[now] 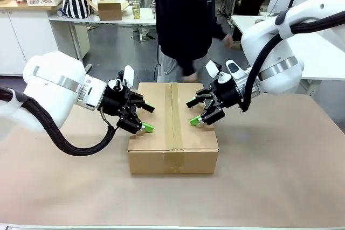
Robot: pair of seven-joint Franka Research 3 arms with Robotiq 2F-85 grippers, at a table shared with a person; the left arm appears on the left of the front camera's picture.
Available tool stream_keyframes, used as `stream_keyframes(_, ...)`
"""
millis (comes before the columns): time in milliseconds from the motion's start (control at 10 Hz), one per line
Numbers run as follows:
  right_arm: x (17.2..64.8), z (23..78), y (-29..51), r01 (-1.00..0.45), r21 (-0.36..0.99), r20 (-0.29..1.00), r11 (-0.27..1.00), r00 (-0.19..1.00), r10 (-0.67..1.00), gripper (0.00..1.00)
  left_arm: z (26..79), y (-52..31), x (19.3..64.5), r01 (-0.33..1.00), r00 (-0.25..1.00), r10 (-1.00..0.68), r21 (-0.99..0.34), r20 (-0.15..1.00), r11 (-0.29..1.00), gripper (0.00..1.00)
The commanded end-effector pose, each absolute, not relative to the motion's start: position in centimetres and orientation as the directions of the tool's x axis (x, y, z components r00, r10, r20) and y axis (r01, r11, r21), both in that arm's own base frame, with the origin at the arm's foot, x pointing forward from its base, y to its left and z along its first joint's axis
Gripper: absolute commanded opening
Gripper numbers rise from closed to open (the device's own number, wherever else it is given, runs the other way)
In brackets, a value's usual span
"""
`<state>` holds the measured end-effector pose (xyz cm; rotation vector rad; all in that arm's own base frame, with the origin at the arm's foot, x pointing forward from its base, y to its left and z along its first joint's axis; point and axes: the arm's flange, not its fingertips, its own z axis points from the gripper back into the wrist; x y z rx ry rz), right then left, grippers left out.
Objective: Pack the gift set into the box.
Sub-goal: Press and hold the closed box until the human finishes sealing it.
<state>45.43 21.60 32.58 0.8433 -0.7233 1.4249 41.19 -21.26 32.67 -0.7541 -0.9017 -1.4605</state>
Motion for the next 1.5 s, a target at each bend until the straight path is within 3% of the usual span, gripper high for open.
stream_keyframes(0, 45.43, 32.32, 21.58, -0.997, 0.067, 0.841, -0.033, 0.039, 0.539, 1.0, 32.28, -21.01, 41.0, 0.996, -0.084, -0.491, 0.094, 0.867, -0.003, 1.0)
stream_keyframes(1400, 45.43, 32.32, 21.58, -0.997, 0.067, 0.841, -0.033, 0.039, 0.539, 1.0, 32.28, -21.01, 41.0, 0.996, -0.084, -0.491, 0.094, 0.867, -0.003, 1.0)
